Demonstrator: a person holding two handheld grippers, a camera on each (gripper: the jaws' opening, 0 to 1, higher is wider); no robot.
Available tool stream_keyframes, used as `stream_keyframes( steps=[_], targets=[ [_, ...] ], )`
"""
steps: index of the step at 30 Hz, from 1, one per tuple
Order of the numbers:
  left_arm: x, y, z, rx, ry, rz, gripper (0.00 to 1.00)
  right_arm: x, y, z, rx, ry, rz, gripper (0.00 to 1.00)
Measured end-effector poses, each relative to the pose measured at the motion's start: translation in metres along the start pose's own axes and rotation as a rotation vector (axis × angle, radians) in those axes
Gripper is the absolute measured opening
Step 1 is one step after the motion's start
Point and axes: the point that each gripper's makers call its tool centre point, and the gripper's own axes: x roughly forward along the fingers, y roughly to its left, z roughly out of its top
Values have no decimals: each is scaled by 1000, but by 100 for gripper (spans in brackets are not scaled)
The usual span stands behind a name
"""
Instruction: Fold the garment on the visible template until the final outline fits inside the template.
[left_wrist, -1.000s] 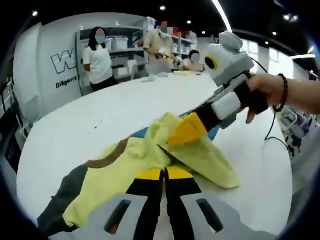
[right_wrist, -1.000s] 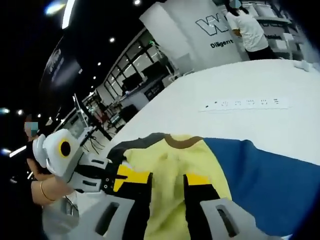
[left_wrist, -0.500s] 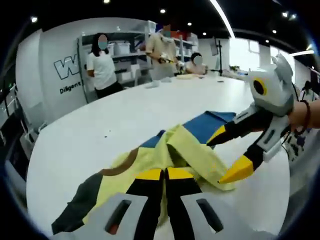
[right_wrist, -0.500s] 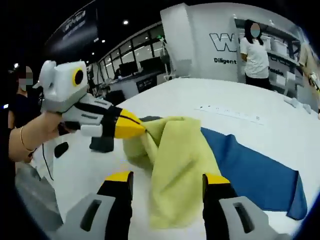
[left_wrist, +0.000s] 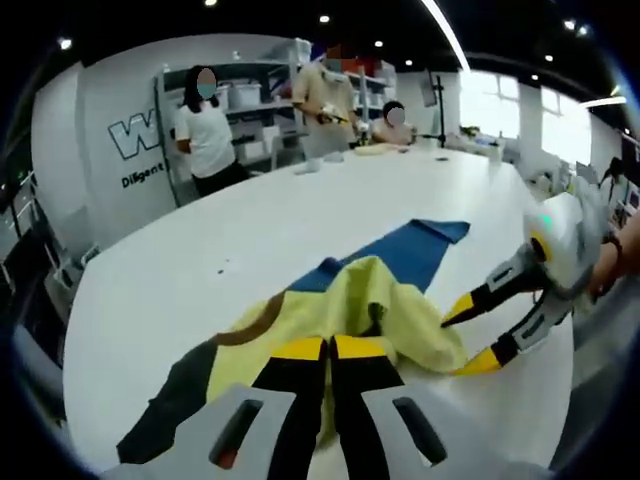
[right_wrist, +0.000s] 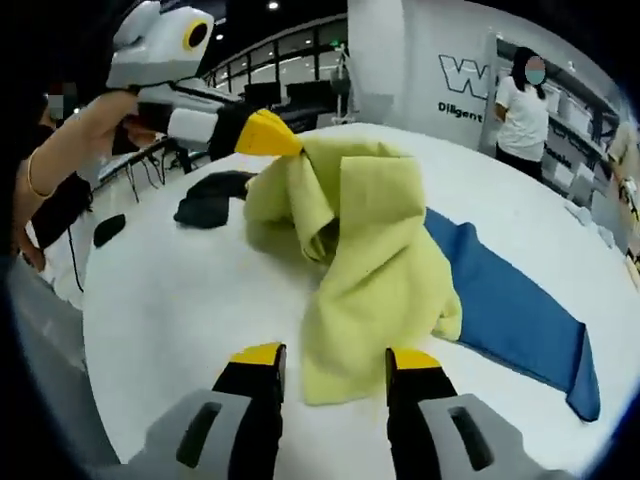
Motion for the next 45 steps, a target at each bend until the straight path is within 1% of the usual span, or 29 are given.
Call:
stream_keyframes(
  steps=[1,3,5,6,7,9,11,13,14,16,19,22,23,25,27,29,31,33,36,37,39,43,45],
  targets=[
    [-1,0,0,2,2,-1,0,0,1,-5,-14,20,5,29],
    [-2,-1,-1,4,7,-5,0,2,5,-9,0,28,17,26],
    [-3,-1,-2,8,15,-9,0,4,4,-18,-12,58,12,21],
    [-4,-1,-2,10,16,-9,0,2,3,-10,13,15,11,18],
    [-5,-1,-3,14,20,-11,0,1,4,-12,15,31,20,13],
    [-7,-2,-4,19,26,-15,0,1,2,-14,-10,40,10,7],
    [-9,-2,-5,25,34,-18,0,-2,-1,-16,-8,45,9,0],
    [-12,-3,-5,32,40,-20,0,-6,-1,-16,-11,44,17,0],
    [-14,-3,-5,39,44,-23,0,-10,-1,-15,-7,46,32,0],
    [-19,-4,-5,54,51,-27,0,-20,-2,-12,1,37,35,0],
    [-26,-6,-5,63,60,-38,0,-36,-2,-6,-14,10,31,0],
    [-32,-7,-7,59,66,-45,0,-50,-1,-3,-37,-2,32,0],
    [-36,-9,-8,49,69,-57,0,-56,-1,-2,-51,-4,32,0],
    [-42,-12,-10,56,80,-63,0,-63,-1,0,-51,-9,35,0],
    [-48,-15,-14,69,100,-70,0,-71,0,3,-46,-21,46,0],
    [-56,-18,-14,74,96,-75,0,-78,4,6,-45,-41,64,0],
    [-63,-20,-16,73,101,-90,0,-83,6,8,-54,-47,75,0],
    [-71,-22,-20,87,119,-97,0,-89,9,8,-64,-53,87,0],
    [-84,-23,-29,107,163,-105,0,-98,14,10,-70,-57,111,0],
    [-88,-23,-31,110,171,-106,0,-100,16,9,-79,-52,115,0],
    [-96,-23,-38,97,205,-112,0,-105,19,9,-100,-47,116,0],
    [-109,-25,-42,89,212,-117,0,-116,27,8,-87,-43,142,0],
    [-113,-28,-45,90,222,-127,0,-121,33,6,-100,-38,159,0]
  ],
)
